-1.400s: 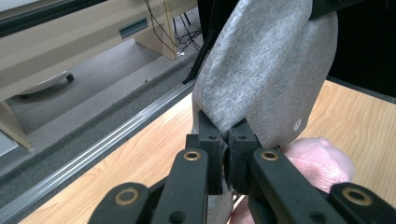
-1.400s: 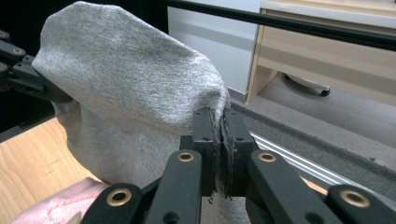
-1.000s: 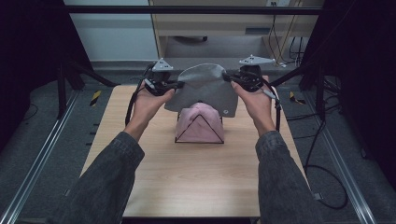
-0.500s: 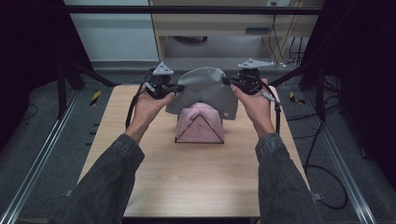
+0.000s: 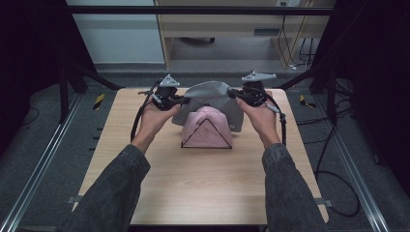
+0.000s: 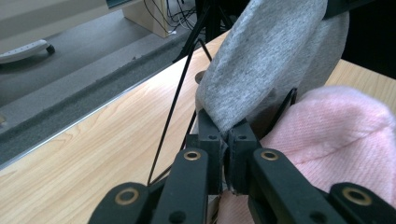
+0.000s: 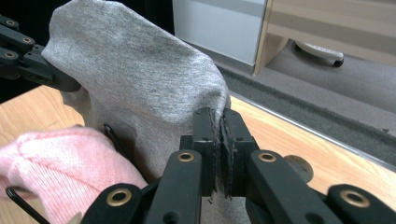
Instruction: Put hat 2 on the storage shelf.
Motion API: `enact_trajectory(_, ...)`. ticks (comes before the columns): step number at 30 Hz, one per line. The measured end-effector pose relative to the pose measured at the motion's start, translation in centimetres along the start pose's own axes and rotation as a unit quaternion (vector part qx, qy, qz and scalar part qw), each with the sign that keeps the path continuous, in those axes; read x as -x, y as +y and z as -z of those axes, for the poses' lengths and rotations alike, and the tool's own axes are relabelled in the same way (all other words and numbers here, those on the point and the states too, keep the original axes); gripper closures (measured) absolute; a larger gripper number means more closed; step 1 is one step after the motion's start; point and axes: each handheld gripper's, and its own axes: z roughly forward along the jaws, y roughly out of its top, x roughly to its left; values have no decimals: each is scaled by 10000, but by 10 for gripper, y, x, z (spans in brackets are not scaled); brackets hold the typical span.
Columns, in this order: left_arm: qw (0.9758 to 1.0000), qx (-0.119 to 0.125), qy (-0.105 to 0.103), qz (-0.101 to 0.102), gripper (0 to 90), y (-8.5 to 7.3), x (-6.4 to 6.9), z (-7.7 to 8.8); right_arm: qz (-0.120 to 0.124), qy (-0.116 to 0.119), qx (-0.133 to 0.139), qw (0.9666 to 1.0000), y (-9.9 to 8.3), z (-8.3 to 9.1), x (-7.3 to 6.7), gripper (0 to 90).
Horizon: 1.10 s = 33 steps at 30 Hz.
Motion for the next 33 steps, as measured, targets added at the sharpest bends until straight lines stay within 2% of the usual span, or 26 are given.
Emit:
enact_trajectory(4, 10000, -32, -22, 78, 867, -6, 1, -4, 27, -2, -59, 10000, -3, -1, 0, 859)
enact_trajectory(15, 9998, -178, -25, 48, 867, -18, -1, -8, 52, 49, -209, 9998, -14, -8, -2, 858)
enact_trajectory(24, 9994, -306, 5, 150, 866, -29, -3, -11, 103, 113, -366, 9992, -17, -12, -8, 857)
enact_trajectory(33, 9992, -376, 20, 135, 865, -32, -5, -9, 157, 159, -416, 9989, -19, -14, -10, 855)
